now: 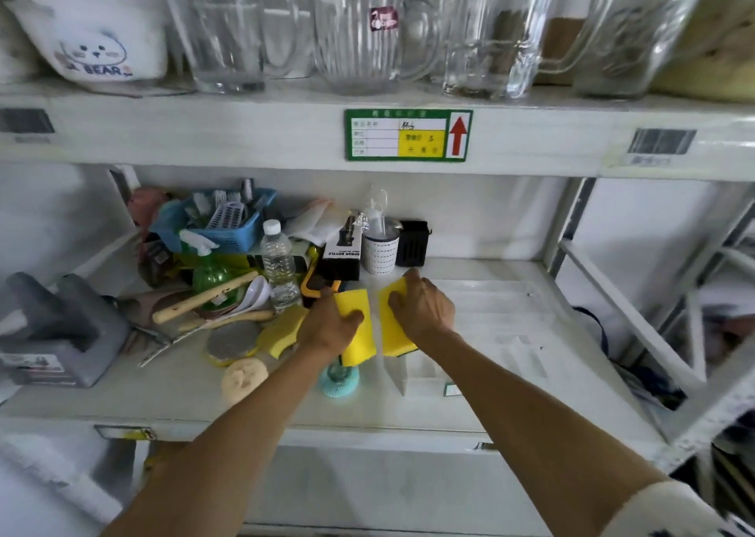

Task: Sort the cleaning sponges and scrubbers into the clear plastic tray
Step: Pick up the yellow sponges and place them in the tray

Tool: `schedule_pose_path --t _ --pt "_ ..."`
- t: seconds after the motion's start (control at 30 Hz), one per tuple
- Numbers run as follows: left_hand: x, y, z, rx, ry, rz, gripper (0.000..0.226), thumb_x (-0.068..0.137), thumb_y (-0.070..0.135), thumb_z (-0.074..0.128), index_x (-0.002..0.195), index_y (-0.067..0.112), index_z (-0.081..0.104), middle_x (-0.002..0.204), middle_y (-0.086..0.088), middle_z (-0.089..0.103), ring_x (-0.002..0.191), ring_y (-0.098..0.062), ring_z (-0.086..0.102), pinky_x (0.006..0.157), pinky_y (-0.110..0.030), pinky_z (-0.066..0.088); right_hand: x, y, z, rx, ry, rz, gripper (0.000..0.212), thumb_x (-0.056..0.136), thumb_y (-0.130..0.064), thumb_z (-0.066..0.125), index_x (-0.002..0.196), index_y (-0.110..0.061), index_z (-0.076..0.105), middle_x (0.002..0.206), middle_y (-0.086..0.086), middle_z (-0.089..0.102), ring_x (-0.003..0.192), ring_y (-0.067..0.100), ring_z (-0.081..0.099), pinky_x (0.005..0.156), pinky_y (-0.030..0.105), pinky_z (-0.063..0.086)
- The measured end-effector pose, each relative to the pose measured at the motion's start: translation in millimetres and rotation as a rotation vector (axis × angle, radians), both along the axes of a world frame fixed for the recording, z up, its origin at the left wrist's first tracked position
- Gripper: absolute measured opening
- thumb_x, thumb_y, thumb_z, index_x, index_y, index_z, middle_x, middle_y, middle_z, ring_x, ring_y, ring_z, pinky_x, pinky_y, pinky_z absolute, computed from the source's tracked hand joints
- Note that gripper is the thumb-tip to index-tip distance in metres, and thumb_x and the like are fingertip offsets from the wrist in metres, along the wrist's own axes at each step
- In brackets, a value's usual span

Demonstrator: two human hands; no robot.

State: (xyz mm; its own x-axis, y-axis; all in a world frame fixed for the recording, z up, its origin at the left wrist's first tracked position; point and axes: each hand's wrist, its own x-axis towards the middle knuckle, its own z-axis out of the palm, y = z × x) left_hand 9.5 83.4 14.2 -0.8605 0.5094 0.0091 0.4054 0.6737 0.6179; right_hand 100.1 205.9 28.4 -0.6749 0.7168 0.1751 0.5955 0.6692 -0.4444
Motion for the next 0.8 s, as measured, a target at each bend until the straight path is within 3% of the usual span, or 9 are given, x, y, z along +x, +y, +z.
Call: schedule_pose_path --t 0.1,0.27,0.47,0.63,0.8 --pt "21 18 7 0.056 0.021 0.001 0.064 0.083 0.036 0.062 0.13 0.002 0.037 0.119 -0.021 0.064 0.11 -0.04 0.061 0.085 -0.043 0.049 24 14 6 0.115 0.059 -0.107 0.035 0.088 -0.033 0.047 0.115 -0.011 0.047 0.108 0.013 0.066 0.102 0.034 0.063 0.076 0.037 0.047" --pt "53 41 8 0.034 0.068 -0.032 0.065 0.076 0.038 0.065 0.127 0.008 0.039 0.126 -0.015 0.059 0.114 -0.036 0.059 0.089 -0.043 0.048 58 26 6 0.135 0.139 -0.221 0.03 0.086 -0.028 0.05 0.108 -0.009 0.043 0.104 0.014 0.063 0.088 0.039 0.065 0.062 0.036 0.038" --pt "75 60 2 -0.026 0.066 -0.045 0.053 0.087 0.031 0.06 0.125 0.001 0.04 0.126 -0.021 0.053 0.115 -0.039 0.056 0.087 -0.039 0.045 76 22 -2 0.058 0.128 -0.203 0.048 0.086 -0.025 0.052 0.13 -0.013 0.039 0.123 0.012 0.053 0.092 0.04 0.065 0.068 0.039 0.047" --pt "80 62 -5 0.005 0.0 -0.085 0.047 0.088 0.022 0.056 0.123 -0.004 0.038 0.126 -0.026 0.05 0.113 -0.043 0.054 0.084 -0.04 0.045 80 17 -17 -0.056 0.053 -0.17 0.041 0.085 -0.025 0.053 0.119 -0.006 0.041 0.118 0.015 0.049 0.093 0.041 0.062 0.069 0.038 0.044" --pt "80 56 -13 -0.021 0.01 -0.149 0.043 0.088 0.022 0.055 0.118 -0.005 0.042 0.123 -0.026 0.053 0.112 -0.042 0.054 0.083 -0.04 0.045 84 14 -27 -0.135 0.086 -0.113 0.037 0.085 -0.03 0.052 0.111 -0.008 0.039 0.106 0.017 0.06 0.092 0.04 0.061 0.065 0.034 0.038"
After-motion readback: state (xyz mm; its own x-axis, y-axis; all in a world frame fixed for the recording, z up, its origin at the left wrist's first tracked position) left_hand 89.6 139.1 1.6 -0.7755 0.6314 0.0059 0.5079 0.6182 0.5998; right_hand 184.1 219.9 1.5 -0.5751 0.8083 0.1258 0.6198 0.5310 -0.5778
